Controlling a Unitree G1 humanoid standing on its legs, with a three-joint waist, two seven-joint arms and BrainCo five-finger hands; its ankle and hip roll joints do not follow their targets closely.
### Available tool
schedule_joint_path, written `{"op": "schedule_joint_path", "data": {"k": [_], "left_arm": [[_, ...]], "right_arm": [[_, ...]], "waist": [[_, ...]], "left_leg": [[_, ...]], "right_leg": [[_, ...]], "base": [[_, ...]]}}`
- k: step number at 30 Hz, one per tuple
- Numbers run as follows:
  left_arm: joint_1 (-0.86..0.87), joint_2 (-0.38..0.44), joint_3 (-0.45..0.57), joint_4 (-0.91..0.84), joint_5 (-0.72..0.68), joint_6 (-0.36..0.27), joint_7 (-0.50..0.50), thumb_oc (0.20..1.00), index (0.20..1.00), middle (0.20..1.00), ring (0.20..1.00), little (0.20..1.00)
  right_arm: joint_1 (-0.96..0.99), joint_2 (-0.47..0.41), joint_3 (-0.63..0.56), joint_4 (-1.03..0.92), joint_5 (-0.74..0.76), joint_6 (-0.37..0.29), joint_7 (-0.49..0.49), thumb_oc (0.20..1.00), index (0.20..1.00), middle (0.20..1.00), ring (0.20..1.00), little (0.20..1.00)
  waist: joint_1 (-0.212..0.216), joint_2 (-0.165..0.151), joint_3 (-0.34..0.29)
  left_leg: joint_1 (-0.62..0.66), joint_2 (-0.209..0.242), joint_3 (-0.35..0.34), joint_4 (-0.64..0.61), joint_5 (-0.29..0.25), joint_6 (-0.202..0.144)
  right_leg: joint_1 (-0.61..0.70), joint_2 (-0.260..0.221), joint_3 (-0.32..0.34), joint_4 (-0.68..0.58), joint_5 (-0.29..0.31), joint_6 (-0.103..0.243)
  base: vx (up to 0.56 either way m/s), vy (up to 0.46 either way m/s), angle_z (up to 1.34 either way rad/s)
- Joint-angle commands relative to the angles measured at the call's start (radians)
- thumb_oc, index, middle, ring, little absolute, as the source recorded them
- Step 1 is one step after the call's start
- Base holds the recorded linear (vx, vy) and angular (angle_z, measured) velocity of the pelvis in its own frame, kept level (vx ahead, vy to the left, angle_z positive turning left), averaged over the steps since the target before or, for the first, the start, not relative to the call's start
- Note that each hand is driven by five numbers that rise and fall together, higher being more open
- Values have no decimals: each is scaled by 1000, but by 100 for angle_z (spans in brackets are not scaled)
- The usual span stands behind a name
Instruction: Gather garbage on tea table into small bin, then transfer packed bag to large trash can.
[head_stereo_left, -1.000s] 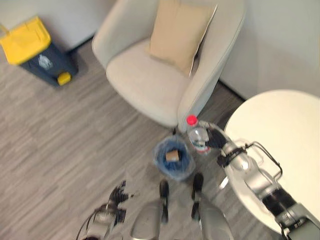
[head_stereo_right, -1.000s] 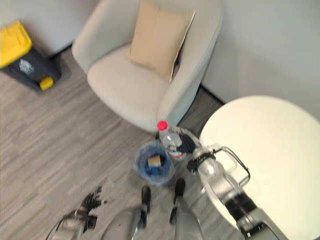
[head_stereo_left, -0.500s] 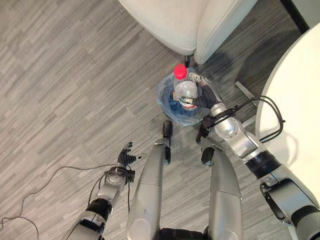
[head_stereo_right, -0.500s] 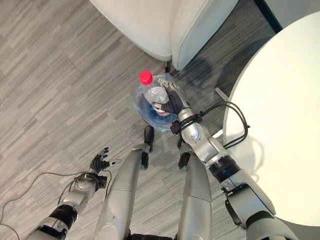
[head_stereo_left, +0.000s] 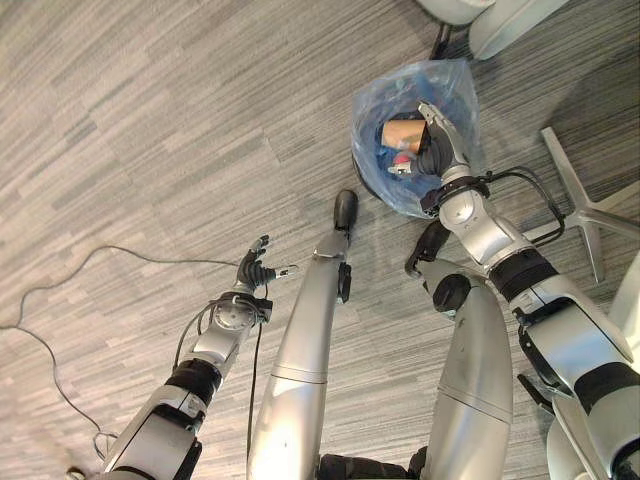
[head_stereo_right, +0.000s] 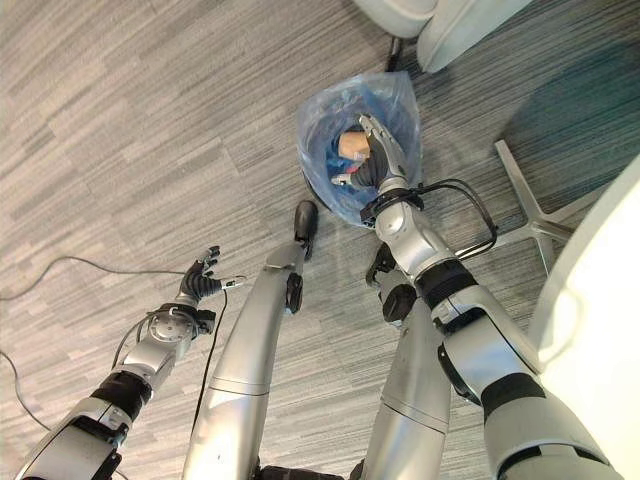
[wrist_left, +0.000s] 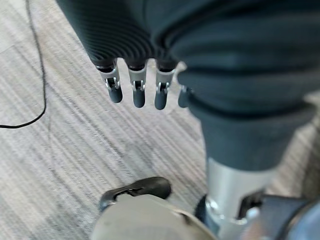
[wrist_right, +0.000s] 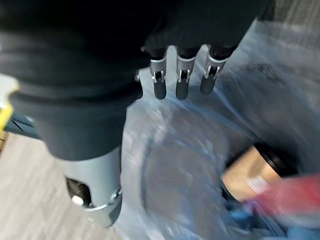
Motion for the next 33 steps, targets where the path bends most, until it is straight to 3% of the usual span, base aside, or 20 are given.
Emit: {"op": "schedule_joint_path", "data": {"k": [1, 6, 12, 22, 23, 33], "left_arm": [[108, -35, -4, 36, -2, -20, 7, 1000, 1000, 1000, 1000, 1000], [122, -35, -3, 40, 27, -18, 9, 1000, 1000, 1000, 1000, 1000], [114, -21, -14, 51, 24, -25, 15, 1000, 1000, 1000, 1000, 1000], [88, 5, -31, 7, -16, -48, 42, 1000, 1000, 1000, 1000, 1000], [87, 6, -32, 4, -15, -48, 44, 1000, 1000, 1000, 1000, 1000], [62, -6, -16, 17, -16, -38, 35, 1000, 1000, 1000, 1000, 1000]], "right_arm": [[127, -36, 56, -56, -143, -22, -37, 1000, 1000, 1000, 1000, 1000], [150, -59, 151, -41, -305, -4, -13, 1000, 1000, 1000, 1000, 1000], [128, -22, 257, 93, -381, 20, 16, 1000, 1000, 1000, 1000, 1000], [61, 44, 381, 358, -437, 71, 55, 1000, 1000, 1000, 1000, 1000], [60, 45, 379, 358, -425, 69, 55, 213, 213, 213, 213, 213], [57, 1, 271, 225, -292, 47, 20, 200, 200, 200, 200, 200]], "waist": [[-8, 24, -207], [-21, 10, -206], [-23, 12, -197], [-4, 48, -146], [-4, 47, -147], [-11, 36, -158]], "left_leg": [[-40, -23, 4, -38, -59, -26], [-19, -8, -5, -57, -61, -31], [-21, -8, -8, -39, -67, -32], [-133, -36, 1, 85, -80, -30], [-138, -37, 3, 88, -79, -30], [-54, -16, 5, -30, -51, -25]], "right_leg": [[11, -1, -1, -70, -90, 68], [32, 18, -6, -99, -70, 84], [28, 21, -7, -89, -73, 88], [-96, -7, 41, 53, -102, 62], [-102, -5, 43, 58, -100, 61], [-23, 38, 27, -48, -54, 87]], "base": [[3, -31, 0], [2, -46, -2], [12, -41, -3], [7, -11, 4], [-3, -9, 6], [-56, -6, -4]]}}
